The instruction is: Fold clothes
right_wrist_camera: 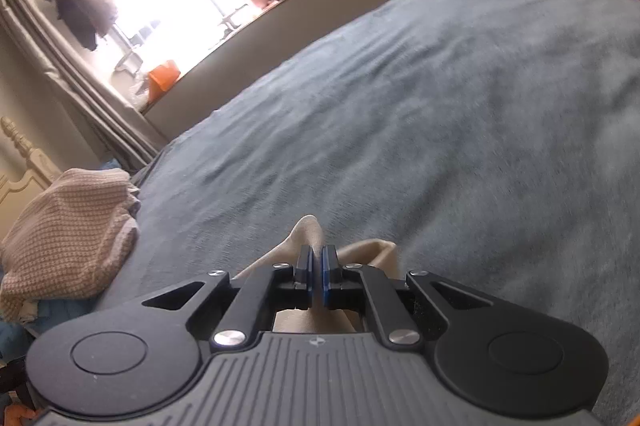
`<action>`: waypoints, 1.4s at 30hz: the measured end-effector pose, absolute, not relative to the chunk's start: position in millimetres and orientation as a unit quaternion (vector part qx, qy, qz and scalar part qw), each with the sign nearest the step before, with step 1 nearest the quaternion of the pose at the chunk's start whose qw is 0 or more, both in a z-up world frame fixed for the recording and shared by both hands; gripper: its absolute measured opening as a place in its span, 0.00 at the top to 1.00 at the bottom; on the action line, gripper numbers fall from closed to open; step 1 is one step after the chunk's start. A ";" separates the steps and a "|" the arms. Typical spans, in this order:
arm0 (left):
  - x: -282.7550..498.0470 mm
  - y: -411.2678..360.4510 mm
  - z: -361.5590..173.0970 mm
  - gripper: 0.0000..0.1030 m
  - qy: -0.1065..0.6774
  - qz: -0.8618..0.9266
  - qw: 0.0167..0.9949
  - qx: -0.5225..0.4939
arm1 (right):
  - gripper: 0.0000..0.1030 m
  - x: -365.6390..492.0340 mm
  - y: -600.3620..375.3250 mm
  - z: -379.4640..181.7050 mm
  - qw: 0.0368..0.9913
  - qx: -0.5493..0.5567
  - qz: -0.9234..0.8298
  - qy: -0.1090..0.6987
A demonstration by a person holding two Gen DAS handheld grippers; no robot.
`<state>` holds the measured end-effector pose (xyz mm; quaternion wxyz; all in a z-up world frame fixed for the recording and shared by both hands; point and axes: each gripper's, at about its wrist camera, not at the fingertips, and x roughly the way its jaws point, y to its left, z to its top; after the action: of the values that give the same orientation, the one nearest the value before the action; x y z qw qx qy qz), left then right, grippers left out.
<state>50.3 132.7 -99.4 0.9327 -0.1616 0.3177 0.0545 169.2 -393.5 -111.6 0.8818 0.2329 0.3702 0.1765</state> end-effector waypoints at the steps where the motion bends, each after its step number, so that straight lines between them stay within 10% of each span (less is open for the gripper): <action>1: 51.3 133.1 -101.4 0.92 0.321 0.056 0.931 -0.161 | 0.95 169.5 -394.2 -114.4 0.879 0.239 0.174 0.374; 4: 52.1 134.1 -103.0 0.74 0.331 0.072 0.928 -0.156 | 0.79 170.8 -397.2 -117.3 0.870 0.252 0.154 0.394; 6: 47.0 135.5 -97.7 0.41 0.325 0.090 0.929 -0.152 | 0.68 170.8 -399.8 -114.0 0.867 0.253 0.137 0.406; 8: 39.8 137.5 -90.7 0.35 0.316 0.106 0.931 -0.148 | 0.67 164.7 -404.1 -103.2 0.876 0.244 0.127 0.397; 42: -51.4 87.9 -76.7 0.32 0.439 -0.076 0.894 -0.045 | 0.73 60.8 -351.3 -51.7 0.822 -0.195 0.287 0.451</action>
<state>-51.4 87.9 -76.7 0.8942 -0.0449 0.4388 -0.0763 60.8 -351.3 -51.7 0.8220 -0.1951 0.4515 0.2869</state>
